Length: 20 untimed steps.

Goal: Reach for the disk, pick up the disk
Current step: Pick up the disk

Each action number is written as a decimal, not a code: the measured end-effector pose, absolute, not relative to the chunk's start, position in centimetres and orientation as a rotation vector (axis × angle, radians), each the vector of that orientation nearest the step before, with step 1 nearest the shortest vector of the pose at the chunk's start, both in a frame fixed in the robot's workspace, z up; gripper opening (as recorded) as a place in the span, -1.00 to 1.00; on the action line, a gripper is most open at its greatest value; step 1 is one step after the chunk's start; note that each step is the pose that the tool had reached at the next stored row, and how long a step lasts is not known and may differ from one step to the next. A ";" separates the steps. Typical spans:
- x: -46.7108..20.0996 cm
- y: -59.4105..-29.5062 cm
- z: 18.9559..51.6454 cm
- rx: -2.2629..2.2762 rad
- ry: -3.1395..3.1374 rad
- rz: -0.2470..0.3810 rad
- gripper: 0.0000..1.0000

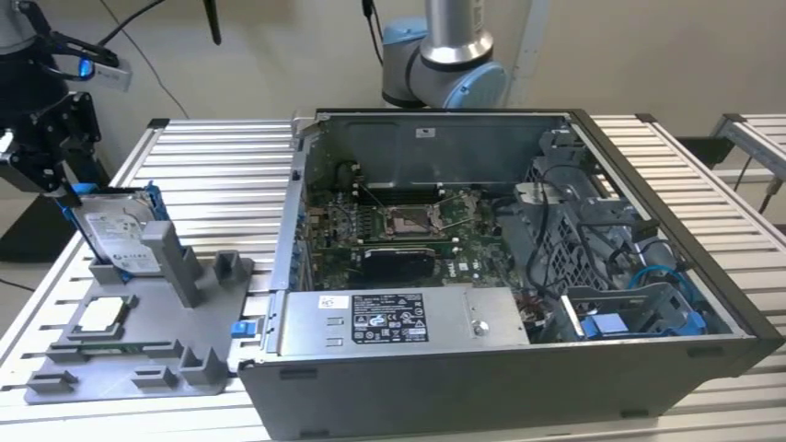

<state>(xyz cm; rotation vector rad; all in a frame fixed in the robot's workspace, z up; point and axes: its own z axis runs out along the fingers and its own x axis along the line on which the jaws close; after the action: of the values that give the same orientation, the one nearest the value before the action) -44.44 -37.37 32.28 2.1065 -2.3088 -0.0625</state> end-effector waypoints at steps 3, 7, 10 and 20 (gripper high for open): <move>-44.5 -37.6 32.0 2.110 -2.306 -0.063 1.00; -44.5 -38.0 31.5 2.122 -2.299 -0.068 1.00; -44.5 -38.2 31.3 2.135 -2.297 -0.076 1.00; -44.7 -38.2 29.8 2.153 -2.304 -0.090 1.00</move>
<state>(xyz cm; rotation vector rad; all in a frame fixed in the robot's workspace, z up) -44.73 -38.21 29.80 2.1529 -2.3042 -0.0905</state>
